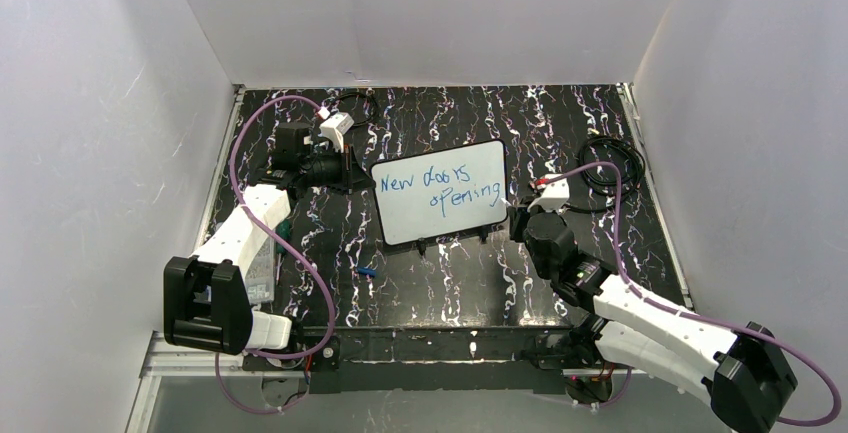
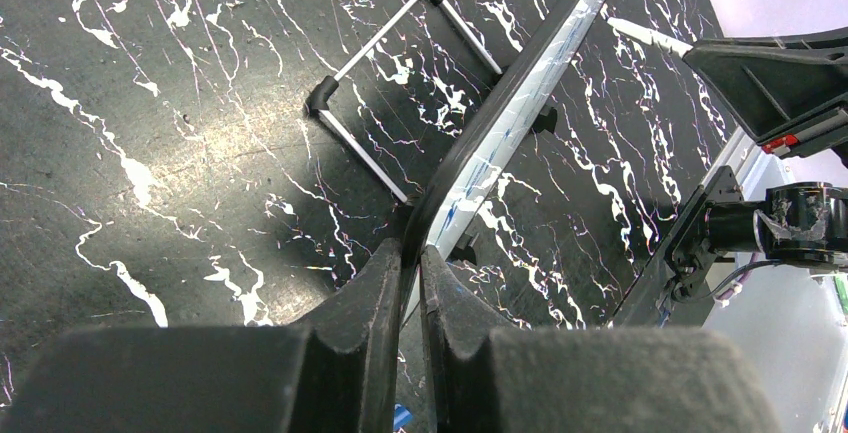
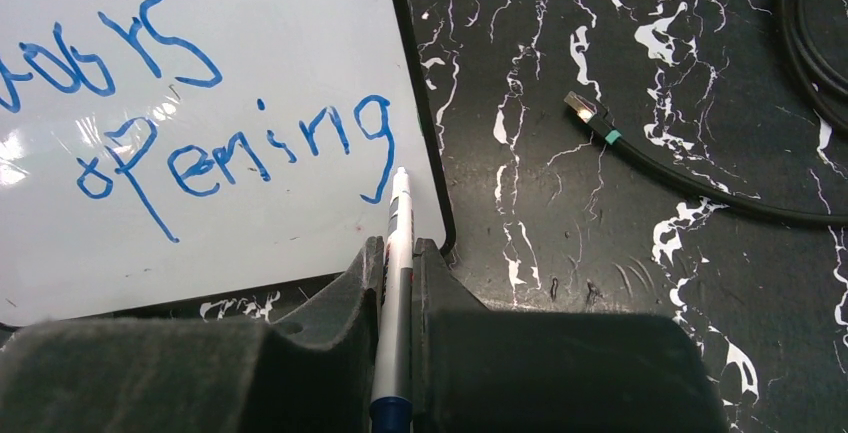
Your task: Write a sentence on the whiteboard
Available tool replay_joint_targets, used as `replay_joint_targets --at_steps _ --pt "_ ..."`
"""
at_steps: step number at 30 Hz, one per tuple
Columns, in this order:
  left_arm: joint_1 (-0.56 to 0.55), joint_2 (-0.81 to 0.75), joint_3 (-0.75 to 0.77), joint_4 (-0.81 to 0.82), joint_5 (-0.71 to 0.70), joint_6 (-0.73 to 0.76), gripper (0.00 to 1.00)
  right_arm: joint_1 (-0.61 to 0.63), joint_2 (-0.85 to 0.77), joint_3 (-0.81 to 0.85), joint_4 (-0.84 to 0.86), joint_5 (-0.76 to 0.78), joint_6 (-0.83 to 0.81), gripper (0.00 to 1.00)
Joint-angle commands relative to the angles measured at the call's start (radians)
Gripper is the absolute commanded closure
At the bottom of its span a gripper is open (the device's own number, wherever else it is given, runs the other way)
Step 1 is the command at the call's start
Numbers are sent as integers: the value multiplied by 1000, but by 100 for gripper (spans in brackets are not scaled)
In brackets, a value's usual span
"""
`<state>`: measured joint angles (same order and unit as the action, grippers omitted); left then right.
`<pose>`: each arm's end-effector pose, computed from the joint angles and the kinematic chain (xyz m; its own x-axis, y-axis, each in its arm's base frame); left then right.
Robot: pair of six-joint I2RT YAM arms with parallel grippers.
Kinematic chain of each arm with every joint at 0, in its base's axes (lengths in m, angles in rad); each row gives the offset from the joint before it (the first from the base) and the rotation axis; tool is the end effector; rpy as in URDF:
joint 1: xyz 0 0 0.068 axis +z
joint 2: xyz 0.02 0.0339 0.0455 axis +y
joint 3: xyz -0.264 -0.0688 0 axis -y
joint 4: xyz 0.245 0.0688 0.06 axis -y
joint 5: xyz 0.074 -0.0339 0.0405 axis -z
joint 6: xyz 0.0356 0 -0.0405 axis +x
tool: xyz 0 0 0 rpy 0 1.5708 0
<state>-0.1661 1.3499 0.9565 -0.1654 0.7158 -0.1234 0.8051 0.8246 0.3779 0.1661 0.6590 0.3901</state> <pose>0.2890 -0.0721 0.2791 -0.6018 0.0067 -0.7986 0.6040 0.6580 -0.4496 0.1445 0.1188 0.2273 -0.2392 0.1850 -0.9532 -0.0770 0.9750 0.2086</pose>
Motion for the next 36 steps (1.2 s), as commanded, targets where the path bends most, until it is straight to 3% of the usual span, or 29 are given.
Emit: replay_joint_targets --at_steps 1,23,33,36 --pt "-4 -40 0 -1 27 1 100 -3 8 -8 35 42 8 99" --pt "-4 -37 1 0 28 3 100 -3 69 -31 148 38 -31 99" --pt "-4 -36 1 -1 27 1 100 -3 54 -28 132 34 -33 99" --pt "-4 -36 -1 -2 24 -3 100 -2 29 1 58 10 -31 99"
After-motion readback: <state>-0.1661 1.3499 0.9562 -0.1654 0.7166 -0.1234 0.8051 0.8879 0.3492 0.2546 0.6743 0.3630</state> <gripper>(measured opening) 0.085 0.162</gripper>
